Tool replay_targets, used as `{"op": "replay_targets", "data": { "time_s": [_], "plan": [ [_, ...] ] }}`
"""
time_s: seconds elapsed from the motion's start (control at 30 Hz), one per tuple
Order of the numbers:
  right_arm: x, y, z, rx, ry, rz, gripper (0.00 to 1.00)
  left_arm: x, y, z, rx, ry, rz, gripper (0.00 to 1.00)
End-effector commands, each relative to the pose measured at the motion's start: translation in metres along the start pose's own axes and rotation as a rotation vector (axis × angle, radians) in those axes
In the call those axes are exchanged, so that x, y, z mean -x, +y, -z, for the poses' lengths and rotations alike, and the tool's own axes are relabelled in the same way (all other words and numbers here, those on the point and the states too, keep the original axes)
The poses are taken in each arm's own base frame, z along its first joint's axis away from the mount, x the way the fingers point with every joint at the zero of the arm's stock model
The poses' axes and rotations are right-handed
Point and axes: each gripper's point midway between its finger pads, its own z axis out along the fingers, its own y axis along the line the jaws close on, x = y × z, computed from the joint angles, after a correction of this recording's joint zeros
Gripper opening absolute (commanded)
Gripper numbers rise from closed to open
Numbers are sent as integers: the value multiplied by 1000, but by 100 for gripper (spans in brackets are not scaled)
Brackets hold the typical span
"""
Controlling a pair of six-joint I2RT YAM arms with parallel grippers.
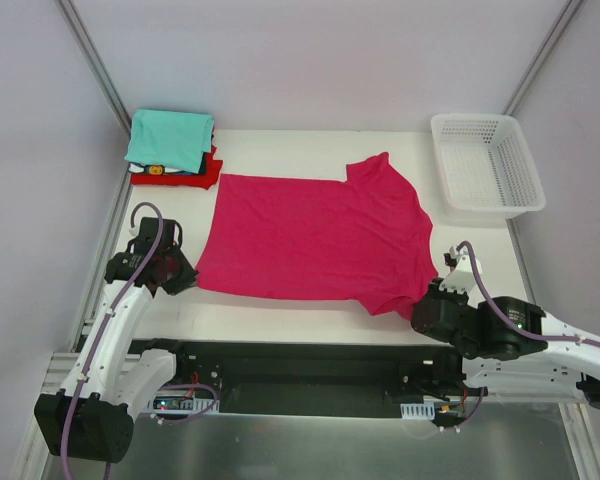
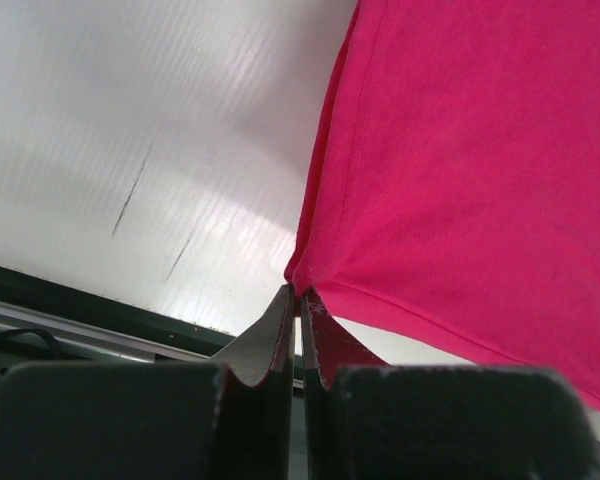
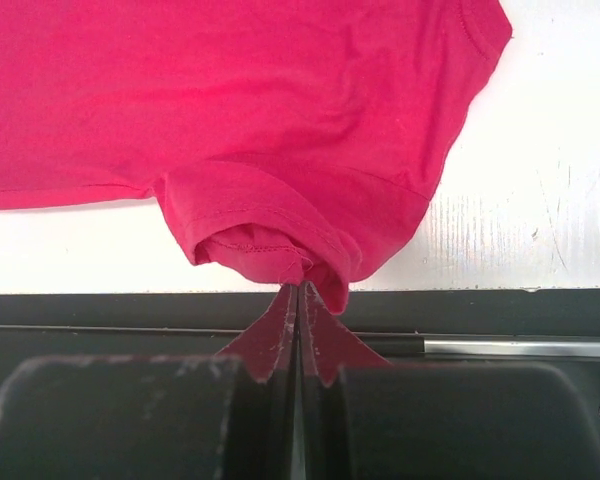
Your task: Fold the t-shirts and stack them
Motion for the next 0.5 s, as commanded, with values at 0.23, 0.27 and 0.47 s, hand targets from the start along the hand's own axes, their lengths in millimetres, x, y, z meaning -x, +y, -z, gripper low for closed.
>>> {"op": "replay_targets", "data": {
  "time_s": [0.23, 0.27, 0.47],
  "plan": [
    [25, -64, 19, -240, -31, 277, 1, 25, -18, 14, -21, -23, -30, 0],
    [28, -64, 21, -242, -36, 279, 1, 28, -20, 15, -22, -25, -35, 0],
    [44, -63, 25, -276, -70, 279, 1, 42, -31, 20, -31, -39, -44, 0]
  ]
}}
